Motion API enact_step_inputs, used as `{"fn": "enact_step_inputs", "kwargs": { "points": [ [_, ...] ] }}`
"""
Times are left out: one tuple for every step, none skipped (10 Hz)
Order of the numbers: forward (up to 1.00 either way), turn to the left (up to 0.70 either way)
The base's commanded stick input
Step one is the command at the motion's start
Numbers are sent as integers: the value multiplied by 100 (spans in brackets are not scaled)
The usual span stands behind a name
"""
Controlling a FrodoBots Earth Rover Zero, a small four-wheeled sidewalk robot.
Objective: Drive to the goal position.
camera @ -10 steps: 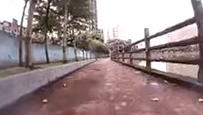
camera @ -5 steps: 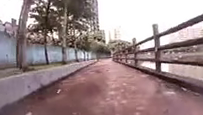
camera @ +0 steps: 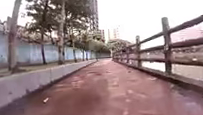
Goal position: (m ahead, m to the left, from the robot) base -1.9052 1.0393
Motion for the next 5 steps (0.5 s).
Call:
{"fn": "enact_step_inputs", "kwargs": {
  "points": [
    [100, 0],
    [100, 0],
    [100, 0],
    [100, 0],
    [100, 0]
  ]
}}
